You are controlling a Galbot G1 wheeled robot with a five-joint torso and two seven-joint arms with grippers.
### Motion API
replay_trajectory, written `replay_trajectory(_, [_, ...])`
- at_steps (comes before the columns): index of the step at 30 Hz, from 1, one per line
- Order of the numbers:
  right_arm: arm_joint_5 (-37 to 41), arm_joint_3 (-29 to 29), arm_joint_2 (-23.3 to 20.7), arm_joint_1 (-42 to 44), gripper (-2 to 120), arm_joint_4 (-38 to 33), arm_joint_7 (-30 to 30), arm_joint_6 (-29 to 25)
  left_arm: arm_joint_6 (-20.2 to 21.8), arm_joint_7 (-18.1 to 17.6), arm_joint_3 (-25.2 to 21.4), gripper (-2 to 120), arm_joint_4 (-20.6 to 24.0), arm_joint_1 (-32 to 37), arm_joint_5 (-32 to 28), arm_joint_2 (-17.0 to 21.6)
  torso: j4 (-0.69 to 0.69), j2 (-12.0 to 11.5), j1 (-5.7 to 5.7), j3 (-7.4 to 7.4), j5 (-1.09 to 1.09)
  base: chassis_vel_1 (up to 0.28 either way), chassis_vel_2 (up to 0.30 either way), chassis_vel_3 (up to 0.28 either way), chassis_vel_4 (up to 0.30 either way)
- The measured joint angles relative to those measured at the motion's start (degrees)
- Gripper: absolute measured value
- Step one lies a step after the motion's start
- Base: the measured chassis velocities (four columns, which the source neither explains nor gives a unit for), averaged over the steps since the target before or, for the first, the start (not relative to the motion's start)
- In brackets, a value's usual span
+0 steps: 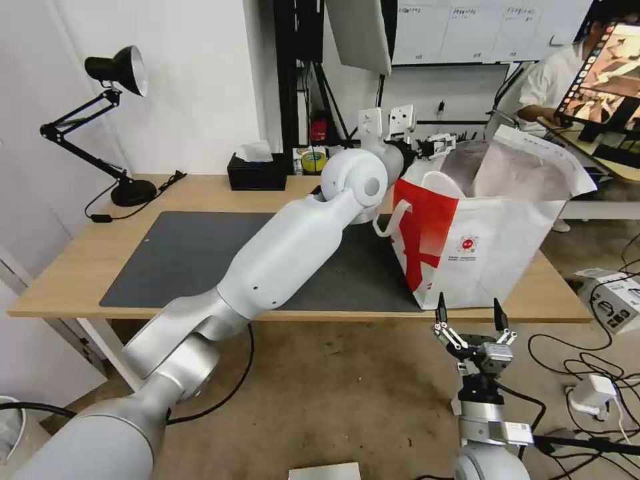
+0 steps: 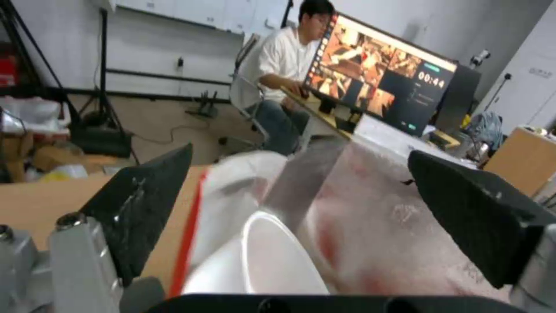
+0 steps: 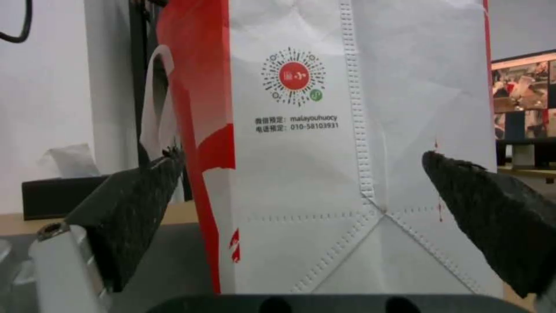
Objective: Pick up the trash from the table and place it into the takeout bag.
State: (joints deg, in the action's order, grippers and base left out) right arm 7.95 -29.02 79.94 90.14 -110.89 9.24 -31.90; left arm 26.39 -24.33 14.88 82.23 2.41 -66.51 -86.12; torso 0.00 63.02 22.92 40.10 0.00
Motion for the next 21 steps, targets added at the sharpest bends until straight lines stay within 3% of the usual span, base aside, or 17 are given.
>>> replay_trajectory(10, [0.1,-0.1,-0.6,-0.1,100,-0.3,0.0,0.0,-1.6,3.3,-3.5,100,5.0,0.7,2.6,6.5,0.0,0.0,0.0,0.0,-0.01,0.0,0.0,0.0,0.0])
replay_trajectory(16, [0.1,-0.1,-1.0,-0.2,100,-0.4,0.0,0.1,-6.0,7.2,-6.9,100,9.0,4.0,5.9,12.2,0.0,0.0,0.0,0.0,-0.02,0.0,0.0,0.0,0.0])
replay_trajectory(21, [0.2,-0.1,-1.4,-0.7,100,-0.4,0.0,0.2,-10.1,10.7,-12.9,100,14.3,9.7,8.9,18.1,0.02,0.0,0.0,0.0,-0.03,0.0,0.0,0.0,0.0])
